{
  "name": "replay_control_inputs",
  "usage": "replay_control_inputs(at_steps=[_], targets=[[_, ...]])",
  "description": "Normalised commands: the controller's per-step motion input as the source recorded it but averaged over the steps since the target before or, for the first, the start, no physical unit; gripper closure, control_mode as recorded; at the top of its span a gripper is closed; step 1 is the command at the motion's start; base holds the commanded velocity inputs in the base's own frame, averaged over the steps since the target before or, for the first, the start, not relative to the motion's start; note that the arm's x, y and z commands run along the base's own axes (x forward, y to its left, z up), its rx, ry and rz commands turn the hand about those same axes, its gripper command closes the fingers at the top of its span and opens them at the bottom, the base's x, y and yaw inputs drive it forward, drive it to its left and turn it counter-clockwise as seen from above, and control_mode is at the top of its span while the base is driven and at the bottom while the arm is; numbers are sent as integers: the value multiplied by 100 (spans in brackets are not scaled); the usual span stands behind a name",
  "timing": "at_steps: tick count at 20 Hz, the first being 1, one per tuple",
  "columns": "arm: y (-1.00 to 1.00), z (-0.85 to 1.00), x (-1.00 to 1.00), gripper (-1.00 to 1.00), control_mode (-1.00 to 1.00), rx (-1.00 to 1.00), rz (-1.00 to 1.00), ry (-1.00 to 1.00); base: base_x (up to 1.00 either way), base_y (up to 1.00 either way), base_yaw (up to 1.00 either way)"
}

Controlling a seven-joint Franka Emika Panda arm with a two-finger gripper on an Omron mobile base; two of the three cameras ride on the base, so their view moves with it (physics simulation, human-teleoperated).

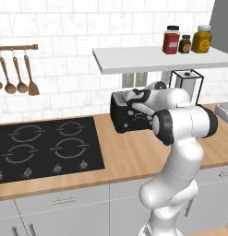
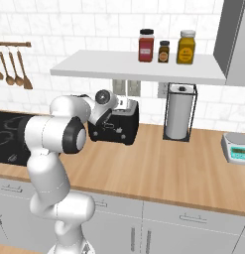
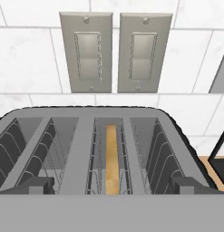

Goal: Start the toaster. Once the lever pops up, take the bread to the plate on the dining counter.

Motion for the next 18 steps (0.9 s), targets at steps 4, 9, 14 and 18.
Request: replay_control_inputs(at_steps=[4,9,14,18], targets=[[0,0,0,-100,-100,0,0,0,0,0,0],[0,0,0,-100,-100,0,0,0,0,0,0],[0,0,0,-100,-100,0,0,0,0,0,0],[0,0,0,-100,-100,0,0,0,0,0,0]])
